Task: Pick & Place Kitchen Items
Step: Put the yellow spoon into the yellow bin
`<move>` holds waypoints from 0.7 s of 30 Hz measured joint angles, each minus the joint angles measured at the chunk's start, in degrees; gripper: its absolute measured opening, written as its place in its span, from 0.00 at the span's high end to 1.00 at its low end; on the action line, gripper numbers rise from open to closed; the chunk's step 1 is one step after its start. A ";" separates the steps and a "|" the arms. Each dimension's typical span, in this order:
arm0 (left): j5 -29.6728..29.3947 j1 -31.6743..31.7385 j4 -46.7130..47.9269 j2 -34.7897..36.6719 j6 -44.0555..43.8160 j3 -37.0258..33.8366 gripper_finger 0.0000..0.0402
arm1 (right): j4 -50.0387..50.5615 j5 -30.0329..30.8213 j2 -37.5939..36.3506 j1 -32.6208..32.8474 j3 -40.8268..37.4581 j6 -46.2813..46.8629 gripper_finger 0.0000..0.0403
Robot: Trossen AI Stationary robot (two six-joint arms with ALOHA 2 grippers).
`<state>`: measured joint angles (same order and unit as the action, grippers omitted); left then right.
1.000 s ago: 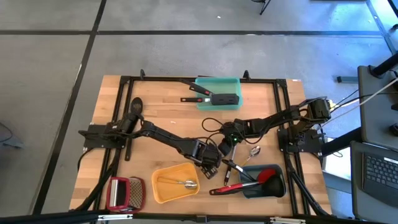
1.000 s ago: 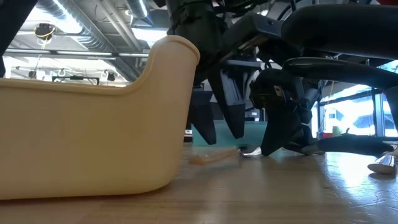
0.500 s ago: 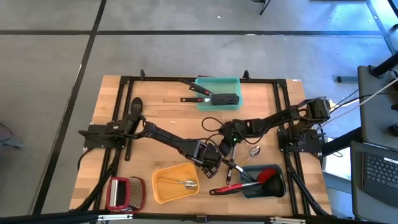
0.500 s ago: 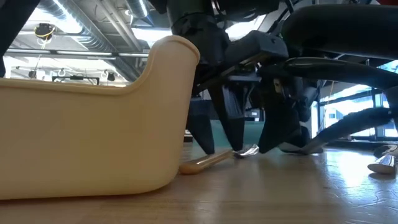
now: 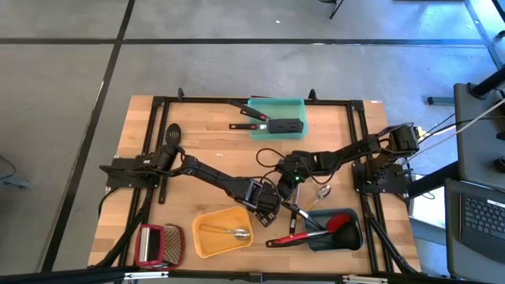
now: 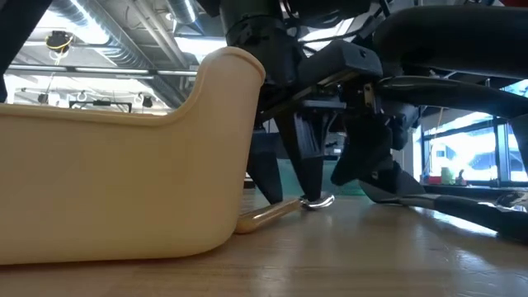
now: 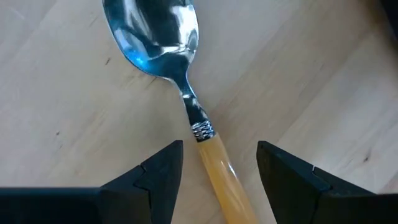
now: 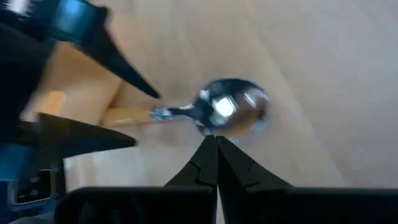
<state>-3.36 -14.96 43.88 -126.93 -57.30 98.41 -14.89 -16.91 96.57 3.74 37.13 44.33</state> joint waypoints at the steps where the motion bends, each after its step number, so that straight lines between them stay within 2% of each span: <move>1: 0.00 0.00 0.00 0.00 0.00 0.00 0.50 | -0.95 -0.11 -0.03 0.03 0.02 0.14 1.00; 4: 0.00 0.00 0.00 0.00 0.00 0.00 0.50 | -2.92 0.52 -0.07 0.03 0.06 0.18 1.00; 10: 0.10 0.00 0.00 0.00 0.46 0.00 0.50 | -1.30 6.63 -0.09 0.08 0.06 -1.69 1.00; 21: 0.37 0.00 0.02 0.02 0.98 0.00 0.50 | -0.81 7.76 0.15 0.64 0.08 -2.18 1.00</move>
<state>-2.98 -14.96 43.90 -126.91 -56.31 98.41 -15.69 -9.15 96.73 4.37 37.21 42.15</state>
